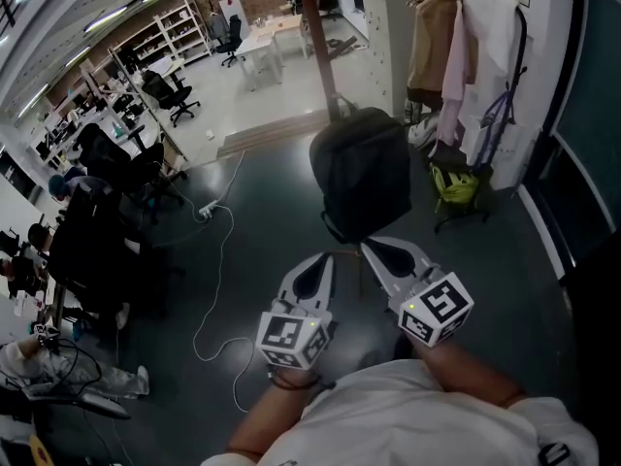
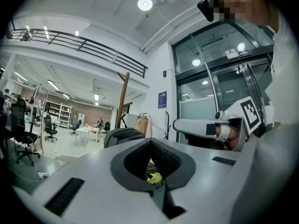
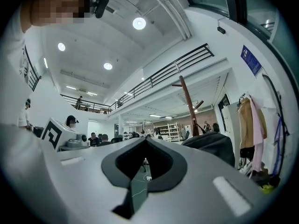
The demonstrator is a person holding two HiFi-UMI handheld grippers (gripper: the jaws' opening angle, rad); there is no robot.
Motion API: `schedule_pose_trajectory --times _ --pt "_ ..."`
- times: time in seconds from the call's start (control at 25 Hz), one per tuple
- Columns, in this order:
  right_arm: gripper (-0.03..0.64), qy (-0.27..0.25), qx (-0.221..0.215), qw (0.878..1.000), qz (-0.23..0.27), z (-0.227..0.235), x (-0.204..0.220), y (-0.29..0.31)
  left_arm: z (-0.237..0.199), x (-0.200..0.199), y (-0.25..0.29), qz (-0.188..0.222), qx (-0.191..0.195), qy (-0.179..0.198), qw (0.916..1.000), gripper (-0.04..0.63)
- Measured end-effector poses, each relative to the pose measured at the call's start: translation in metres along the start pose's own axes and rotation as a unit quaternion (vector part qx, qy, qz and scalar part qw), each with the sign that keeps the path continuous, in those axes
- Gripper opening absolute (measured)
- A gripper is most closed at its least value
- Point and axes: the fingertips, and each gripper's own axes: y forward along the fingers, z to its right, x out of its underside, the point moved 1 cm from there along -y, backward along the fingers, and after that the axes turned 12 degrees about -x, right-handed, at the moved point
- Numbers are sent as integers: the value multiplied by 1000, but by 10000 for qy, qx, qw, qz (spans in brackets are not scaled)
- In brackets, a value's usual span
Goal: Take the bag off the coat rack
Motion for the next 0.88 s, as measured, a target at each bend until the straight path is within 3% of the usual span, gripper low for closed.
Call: schedule_pose_trajectory --times 0.56,0.88 --pt "7 -113 -439 9987 -230 153 -24 18 24 -15 154 121 -41 -199 9997 2" --pt "24 -175 -635 9970 -403 215 -26 27 24 -16 210 66 -5 -200 9998 2"
